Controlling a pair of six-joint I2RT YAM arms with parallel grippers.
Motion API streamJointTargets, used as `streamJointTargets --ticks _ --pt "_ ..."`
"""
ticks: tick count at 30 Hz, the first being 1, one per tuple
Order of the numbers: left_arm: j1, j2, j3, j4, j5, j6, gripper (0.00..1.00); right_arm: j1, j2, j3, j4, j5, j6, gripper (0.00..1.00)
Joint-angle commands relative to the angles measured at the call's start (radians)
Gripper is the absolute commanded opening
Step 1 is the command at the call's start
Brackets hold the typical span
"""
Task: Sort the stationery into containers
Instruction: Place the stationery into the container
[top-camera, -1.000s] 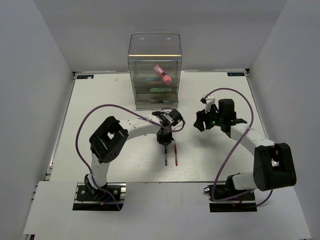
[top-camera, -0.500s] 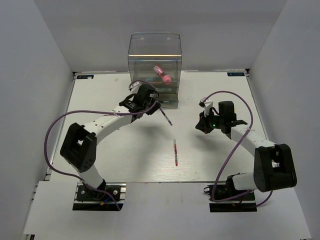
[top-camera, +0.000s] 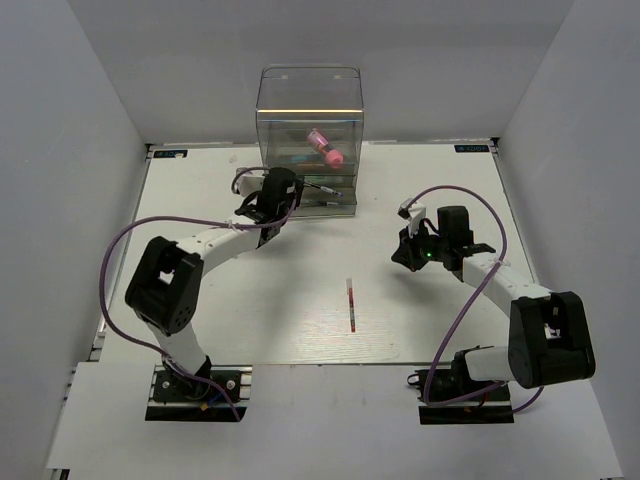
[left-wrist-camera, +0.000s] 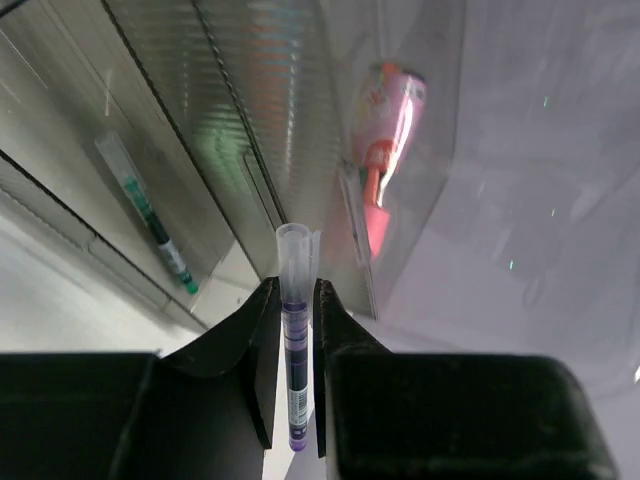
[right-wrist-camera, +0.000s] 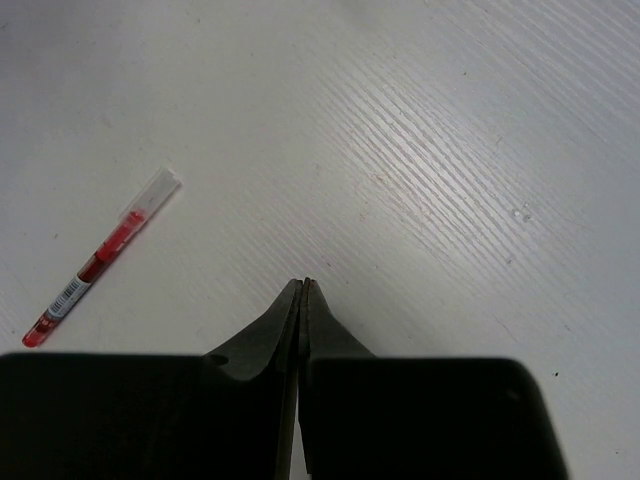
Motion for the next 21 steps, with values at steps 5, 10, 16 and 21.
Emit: streamJointTargets --ticks 5,10,16,21 --pt "0.002 0.105 0.091 -0.041 -0.106 -0.191 0.00 -0.007 -0.027 -0.005 -0.010 -0.048 -0.014 0.02" --pt "0.002 0.162 0.126 -0.062 -0.142 -0.256 0.00 -0.003 -0.030 -0.008 -0.013 -0.052 -0.016 0.02" --pt "0.002 0.213 0.214 -0.160 -0.162 -0.302 0.00 -0.004 -0.035 -0.014 -0.022 -0.065 -0.017 0.06" --pt "0.002 0.245 0.257 -0.251 -0.162 -0.313 0.30 -0.003 -0.038 -0.005 -0.057 -0.134 -0.042 0.29"
